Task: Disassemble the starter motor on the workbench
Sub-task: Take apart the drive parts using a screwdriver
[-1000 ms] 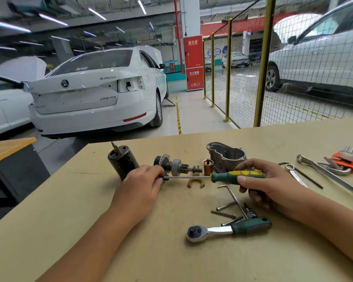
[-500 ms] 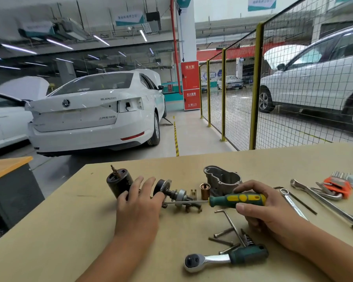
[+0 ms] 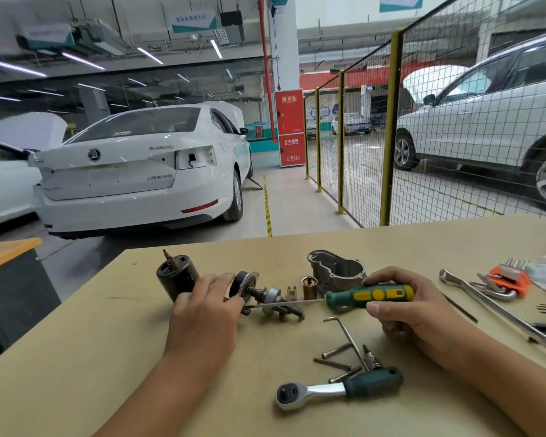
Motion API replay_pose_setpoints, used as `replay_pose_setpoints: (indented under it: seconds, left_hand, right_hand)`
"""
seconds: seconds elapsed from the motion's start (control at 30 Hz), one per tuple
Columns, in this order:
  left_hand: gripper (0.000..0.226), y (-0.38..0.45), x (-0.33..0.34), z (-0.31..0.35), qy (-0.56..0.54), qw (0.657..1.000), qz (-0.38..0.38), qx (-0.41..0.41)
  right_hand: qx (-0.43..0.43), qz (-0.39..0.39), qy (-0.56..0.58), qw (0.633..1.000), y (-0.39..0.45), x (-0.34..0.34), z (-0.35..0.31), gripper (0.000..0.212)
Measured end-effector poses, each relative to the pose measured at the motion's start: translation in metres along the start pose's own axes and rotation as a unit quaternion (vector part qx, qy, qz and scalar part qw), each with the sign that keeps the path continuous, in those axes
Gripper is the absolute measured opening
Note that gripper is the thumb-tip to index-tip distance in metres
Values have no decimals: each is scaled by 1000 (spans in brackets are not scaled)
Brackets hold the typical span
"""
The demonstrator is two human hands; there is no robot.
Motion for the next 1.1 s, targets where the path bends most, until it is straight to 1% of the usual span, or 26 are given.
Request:
replay_pose_setpoints:
  seconds: [0.1, 0.2, 0.27, 0.33, 0.4, 0.47, 0.53, 0.57, 0.63, 0.73, 0.8, 0.87, 0.97, 1.03, 1.1]
  left_hand:
    - [32, 0, -3, 0, -24, 1000, 19, -1]
    - [37, -4, -9, -11, -131, 989, 60, -14]
    - [40, -8, -13, -29, -192, 979, 64, -13]
    - [51, -14, -13, -47, -247, 969, 14, -21]
    - [69, -22, -9, -58, -295, 953, -56, -29]
    - [87, -26, 0, -57, -280, 954, -104, -12]
    - [93, -22, 10, -51, -235, 966, -103, 8]
    - [89, -17, 14, -48, -214, 973, -88, 10]
    - [73, -10, 17, -45, -199, 979, -51, -4]
    - [57, -8, 19, -48, -225, 973, -39, -19]
    - [54, -12, 18, -52, -268, 962, -32, -34]
    - [46, -16, 15, -55, -316, 947, -5, -58]
    - [24, -19, 12, -54, -389, 915, 51, -94]
    - [23, -18, 8, -52, -428, 896, 68, -102]
    - [25, -16, 6, -51, -448, 888, 49, -95]
  right_hand:
    - [9, 14, 44, 999, 0, -7, -4, 45]
    - [19, 28, 78, 996, 0, -9, -7, 40]
    - [21, 42, 84, 995, 0, -8, -7, 39]
    - [27, 50, 91, 994, 1, -5, -6, 37]
    - [27, 55, 91, 994, 1, -3, -5, 33]
    - [24, 56, 87, 994, 0, 0, -5, 32]
    - [23, 58, 82, 995, 1, 2, -4, 34]
    - [23, 59, 78, 995, 1, 2, -4, 36]
    - [18, 59, 73, 995, 0, 3, -4, 37]
    - [7, 50, 92, 994, -1, 5, -5, 26]
    - [-3, 45, 118, 992, 0, 6, -5, 24]
    - [-8, 32, 138, 990, 0, 7, -5, 29]
    - [-4, 6, 128, 992, -2, 11, -4, 24]
    - [-1, -13, 114, 993, -3, 14, -2, 22]
    - [-3, -21, 107, 994, -4, 16, -1, 23]
Point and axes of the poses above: each hand's wrist, its own y-axis towards the middle knuckle, its own x-axis out of the palm, z = x × y, the point moved 3 cm from there along y, towards the middle knuckle, and after that the axes turned 14 degrees about x, right-handed, at the moved point
